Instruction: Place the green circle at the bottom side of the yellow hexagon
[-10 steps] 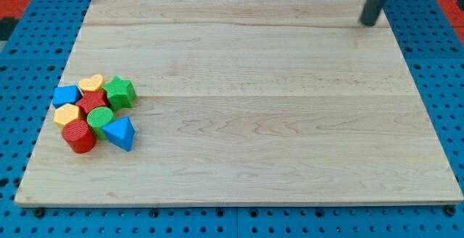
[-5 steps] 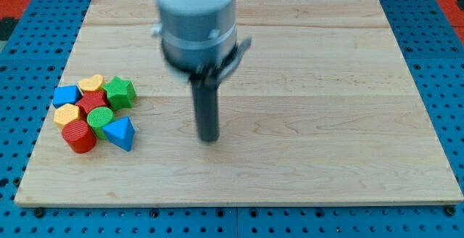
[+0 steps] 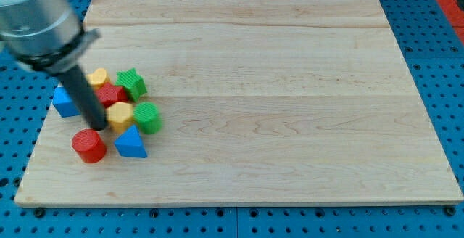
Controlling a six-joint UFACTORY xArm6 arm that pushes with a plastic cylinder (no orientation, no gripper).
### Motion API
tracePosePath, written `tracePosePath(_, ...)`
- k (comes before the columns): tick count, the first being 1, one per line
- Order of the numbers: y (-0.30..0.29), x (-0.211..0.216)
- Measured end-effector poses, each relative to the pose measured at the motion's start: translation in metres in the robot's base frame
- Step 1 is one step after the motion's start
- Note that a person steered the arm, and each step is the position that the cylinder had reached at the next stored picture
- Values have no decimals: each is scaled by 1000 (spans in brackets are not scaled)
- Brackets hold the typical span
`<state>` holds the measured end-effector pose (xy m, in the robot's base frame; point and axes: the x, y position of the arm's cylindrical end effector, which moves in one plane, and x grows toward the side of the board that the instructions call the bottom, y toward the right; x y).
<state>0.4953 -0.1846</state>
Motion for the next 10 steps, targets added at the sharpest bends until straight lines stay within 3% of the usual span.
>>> tracePosePath(2, 3, 2)
tracePosePath(3, 65, 2)
tracePosePath(4, 101, -10)
tracePosePath(5, 93, -47)
tracePosePath(6, 142, -54)
tracePosePath(8, 243, -29)
tracePosePath(10, 190, -6)
